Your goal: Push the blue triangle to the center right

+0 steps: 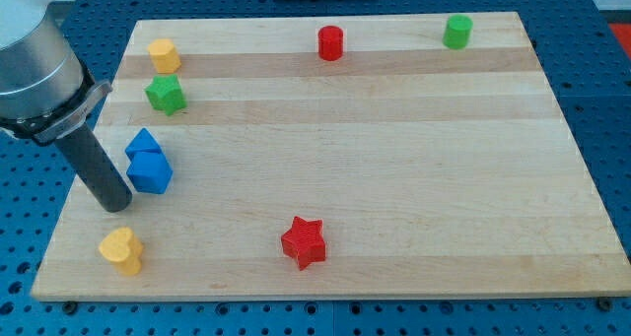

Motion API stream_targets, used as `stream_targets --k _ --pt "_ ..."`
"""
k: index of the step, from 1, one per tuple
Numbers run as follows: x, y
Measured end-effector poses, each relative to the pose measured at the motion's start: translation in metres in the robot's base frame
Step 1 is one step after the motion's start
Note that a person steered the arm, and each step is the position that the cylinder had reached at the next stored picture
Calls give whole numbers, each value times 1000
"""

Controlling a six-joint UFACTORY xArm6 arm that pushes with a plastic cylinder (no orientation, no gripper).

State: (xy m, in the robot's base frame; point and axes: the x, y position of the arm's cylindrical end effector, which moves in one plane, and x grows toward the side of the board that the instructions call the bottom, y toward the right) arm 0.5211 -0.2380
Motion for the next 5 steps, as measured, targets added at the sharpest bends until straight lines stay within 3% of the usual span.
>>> stream_targets --k 5 --pt "-82 0"
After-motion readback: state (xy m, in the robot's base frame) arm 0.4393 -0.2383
